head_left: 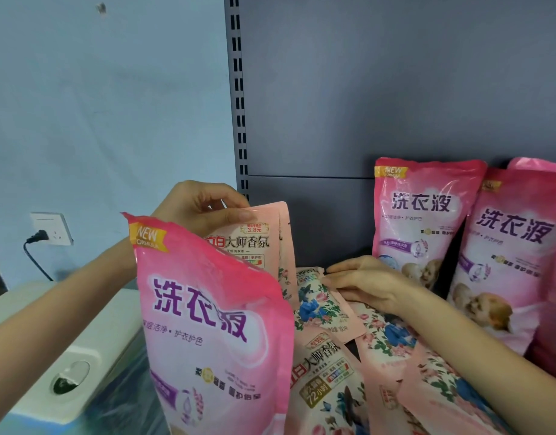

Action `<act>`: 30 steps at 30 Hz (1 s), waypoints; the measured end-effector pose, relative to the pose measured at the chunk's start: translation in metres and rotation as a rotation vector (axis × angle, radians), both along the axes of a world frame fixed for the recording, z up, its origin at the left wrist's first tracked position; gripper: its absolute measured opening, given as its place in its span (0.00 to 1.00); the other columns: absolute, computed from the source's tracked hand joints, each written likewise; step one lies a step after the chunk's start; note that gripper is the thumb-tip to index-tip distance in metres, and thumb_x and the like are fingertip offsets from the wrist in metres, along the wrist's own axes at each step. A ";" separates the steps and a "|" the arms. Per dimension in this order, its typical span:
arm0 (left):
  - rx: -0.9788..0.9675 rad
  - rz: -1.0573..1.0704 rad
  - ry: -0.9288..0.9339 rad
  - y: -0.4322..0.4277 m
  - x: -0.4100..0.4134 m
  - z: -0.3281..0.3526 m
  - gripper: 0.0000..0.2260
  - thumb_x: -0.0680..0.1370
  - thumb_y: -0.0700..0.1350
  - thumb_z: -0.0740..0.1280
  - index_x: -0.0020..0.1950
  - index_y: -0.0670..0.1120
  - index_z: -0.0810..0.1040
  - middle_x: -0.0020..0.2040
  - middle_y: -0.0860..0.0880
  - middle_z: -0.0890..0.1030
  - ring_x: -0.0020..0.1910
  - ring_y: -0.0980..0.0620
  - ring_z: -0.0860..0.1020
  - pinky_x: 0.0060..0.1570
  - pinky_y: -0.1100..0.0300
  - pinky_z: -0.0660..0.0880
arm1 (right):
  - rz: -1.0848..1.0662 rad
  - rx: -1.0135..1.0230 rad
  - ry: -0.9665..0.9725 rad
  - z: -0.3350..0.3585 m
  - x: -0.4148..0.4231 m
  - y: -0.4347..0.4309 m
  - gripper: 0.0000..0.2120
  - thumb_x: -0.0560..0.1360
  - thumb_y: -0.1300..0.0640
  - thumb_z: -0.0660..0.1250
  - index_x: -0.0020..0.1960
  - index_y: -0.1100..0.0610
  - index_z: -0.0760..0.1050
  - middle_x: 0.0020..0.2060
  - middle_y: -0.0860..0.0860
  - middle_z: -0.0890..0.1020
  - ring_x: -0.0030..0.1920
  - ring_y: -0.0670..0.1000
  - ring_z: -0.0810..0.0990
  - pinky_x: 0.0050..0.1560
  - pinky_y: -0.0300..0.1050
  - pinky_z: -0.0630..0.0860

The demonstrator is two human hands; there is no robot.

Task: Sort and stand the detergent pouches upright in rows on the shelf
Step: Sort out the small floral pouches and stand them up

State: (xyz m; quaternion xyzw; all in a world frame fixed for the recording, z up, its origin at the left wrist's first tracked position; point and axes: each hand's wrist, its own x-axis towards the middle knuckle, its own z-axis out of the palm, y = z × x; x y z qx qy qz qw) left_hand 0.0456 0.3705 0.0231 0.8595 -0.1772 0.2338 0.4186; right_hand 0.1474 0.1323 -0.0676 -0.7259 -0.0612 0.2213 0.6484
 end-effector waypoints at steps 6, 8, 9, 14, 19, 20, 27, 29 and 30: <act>-0.005 -0.002 0.010 0.001 0.000 0.000 0.03 0.66 0.49 0.69 0.36 0.56 0.82 0.35 0.55 0.83 0.35 0.46 0.80 0.35 0.52 0.76 | 0.028 -0.102 -0.042 -0.003 -0.001 0.001 0.16 0.68 0.67 0.72 0.56 0.66 0.77 0.45 0.59 0.84 0.40 0.50 0.84 0.37 0.39 0.81; 0.003 -0.006 0.008 0.001 0.000 0.000 0.02 0.67 0.49 0.69 0.36 0.56 0.82 0.35 0.55 0.83 0.35 0.48 0.80 0.36 0.53 0.76 | 0.015 -0.079 -0.043 -0.002 -0.001 0.000 0.16 0.68 0.68 0.72 0.56 0.64 0.77 0.46 0.59 0.84 0.43 0.51 0.84 0.39 0.41 0.82; 0.007 -0.006 0.004 0.001 0.000 0.000 0.02 0.67 0.49 0.69 0.36 0.56 0.82 0.35 0.54 0.83 0.35 0.47 0.80 0.36 0.52 0.76 | 0.009 -0.063 -0.039 -0.001 -0.001 0.000 0.16 0.68 0.68 0.72 0.55 0.63 0.77 0.46 0.59 0.84 0.44 0.53 0.84 0.41 0.42 0.82; 0.012 -0.003 -0.005 0.000 -0.001 0.000 0.03 0.66 0.50 0.69 0.36 0.57 0.82 0.38 0.51 0.83 0.38 0.42 0.80 0.37 0.50 0.76 | -0.037 0.101 -0.021 0.005 -0.004 0.001 0.14 0.69 0.71 0.69 0.54 0.61 0.77 0.44 0.58 0.84 0.42 0.53 0.84 0.38 0.43 0.82; 0.004 -0.001 -0.024 0.001 -0.001 -0.001 0.03 0.66 0.49 0.69 0.38 0.55 0.82 0.37 0.49 0.83 0.38 0.40 0.80 0.36 0.47 0.76 | -0.104 0.258 -0.111 0.012 -0.004 0.000 0.17 0.71 0.73 0.66 0.58 0.61 0.75 0.46 0.56 0.83 0.43 0.53 0.82 0.38 0.43 0.82; 0.005 0.002 -0.023 0.002 -0.001 -0.001 0.03 0.66 0.49 0.69 0.38 0.54 0.82 0.38 0.49 0.83 0.37 0.41 0.81 0.36 0.47 0.76 | -0.109 0.276 -0.137 0.013 -0.005 0.001 0.17 0.71 0.73 0.66 0.58 0.61 0.75 0.45 0.55 0.83 0.43 0.52 0.82 0.37 0.42 0.82; 0.035 -0.017 -0.020 -0.001 -0.002 -0.001 0.04 0.65 0.49 0.69 0.39 0.54 0.82 0.34 0.57 0.83 0.34 0.56 0.80 0.35 0.61 0.77 | -0.077 0.455 -0.345 0.023 -0.009 0.003 0.15 0.72 0.71 0.64 0.55 0.57 0.77 0.48 0.52 0.83 0.43 0.48 0.84 0.40 0.42 0.81; 0.058 -0.014 -0.023 -0.004 -0.001 -0.001 0.04 0.65 0.50 0.69 0.39 0.54 0.81 0.34 0.58 0.82 0.34 0.55 0.80 0.35 0.62 0.77 | -0.023 0.381 -0.433 0.027 -0.014 0.005 0.14 0.71 0.69 0.67 0.52 0.55 0.79 0.46 0.51 0.84 0.45 0.49 0.84 0.42 0.43 0.81; 0.065 -0.011 -0.023 -0.006 0.000 0.000 0.04 0.65 0.50 0.69 0.39 0.54 0.81 0.35 0.58 0.82 0.35 0.54 0.80 0.35 0.62 0.77 | 0.000 0.328 -0.480 0.029 -0.016 0.006 0.12 0.71 0.67 0.69 0.51 0.55 0.79 0.46 0.50 0.84 0.45 0.49 0.84 0.42 0.42 0.81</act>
